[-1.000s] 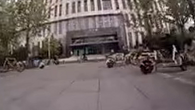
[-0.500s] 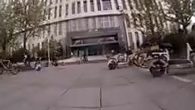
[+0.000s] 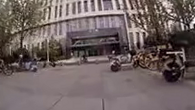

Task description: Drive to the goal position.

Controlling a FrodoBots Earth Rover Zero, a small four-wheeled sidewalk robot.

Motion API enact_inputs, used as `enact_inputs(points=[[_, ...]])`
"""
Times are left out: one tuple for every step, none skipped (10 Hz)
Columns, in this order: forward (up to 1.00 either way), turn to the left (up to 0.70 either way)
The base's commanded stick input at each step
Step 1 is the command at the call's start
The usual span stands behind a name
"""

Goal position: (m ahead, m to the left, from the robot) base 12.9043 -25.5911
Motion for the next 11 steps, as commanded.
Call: enact_inputs(points=[[1.0,0.0],[1.0,0.0],[1.0,0.0],[1.0,0.0],[1.0,0.0],[1.0,0.0],[1.0,0.0],[1.0,0.0],[1.0,0.0],[1.0,0.0],[1.0,0.0]])
